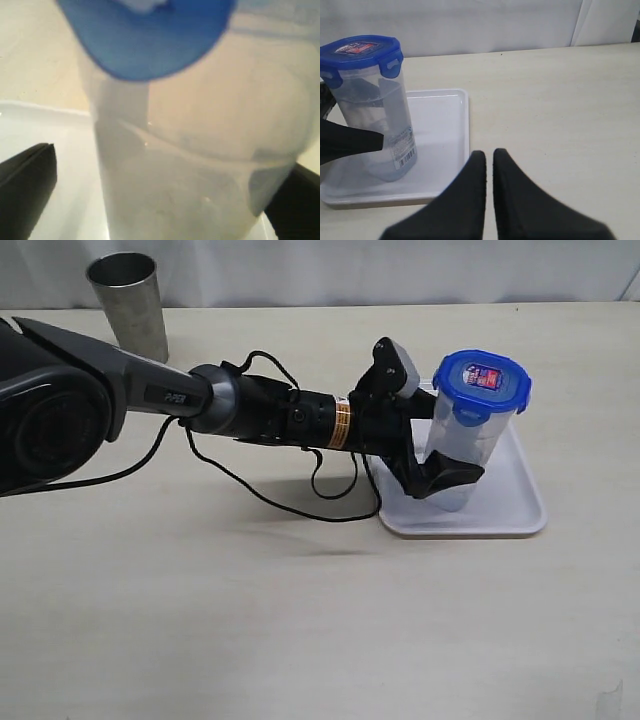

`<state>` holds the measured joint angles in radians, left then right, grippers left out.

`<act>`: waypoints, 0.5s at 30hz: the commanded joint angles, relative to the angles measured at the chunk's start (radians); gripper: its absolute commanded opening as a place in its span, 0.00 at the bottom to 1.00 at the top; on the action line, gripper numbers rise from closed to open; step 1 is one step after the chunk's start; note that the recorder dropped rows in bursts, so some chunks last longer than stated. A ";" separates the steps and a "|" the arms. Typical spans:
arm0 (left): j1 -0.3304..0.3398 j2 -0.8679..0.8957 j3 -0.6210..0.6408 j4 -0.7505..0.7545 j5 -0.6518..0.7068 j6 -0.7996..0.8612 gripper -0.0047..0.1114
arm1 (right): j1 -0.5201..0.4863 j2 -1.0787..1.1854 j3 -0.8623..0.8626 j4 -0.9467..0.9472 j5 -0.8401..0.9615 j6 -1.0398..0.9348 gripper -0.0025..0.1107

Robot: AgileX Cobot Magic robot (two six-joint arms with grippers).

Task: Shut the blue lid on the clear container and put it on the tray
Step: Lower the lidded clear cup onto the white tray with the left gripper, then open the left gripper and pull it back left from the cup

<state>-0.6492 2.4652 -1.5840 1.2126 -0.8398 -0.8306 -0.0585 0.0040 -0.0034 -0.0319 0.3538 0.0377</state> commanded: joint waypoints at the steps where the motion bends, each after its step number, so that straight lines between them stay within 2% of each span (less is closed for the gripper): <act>1: 0.030 -0.003 -0.005 0.046 0.003 -0.050 0.94 | -0.008 -0.004 0.003 0.001 -0.012 0.003 0.07; 7: 0.056 -0.003 -0.005 0.162 -0.008 -0.099 0.94 | -0.008 -0.004 0.003 0.001 -0.012 0.003 0.07; 15: 0.079 -0.014 -0.005 0.226 -0.008 -0.134 0.94 | -0.008 -0.004 0.003 0.001 -0.012 0.003 0.07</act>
<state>-0.5856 2.4681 -1.5840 1.4172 -0.8485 -0.9406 -0.0585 0.0040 -0.0034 -0.0319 0.3538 0.0377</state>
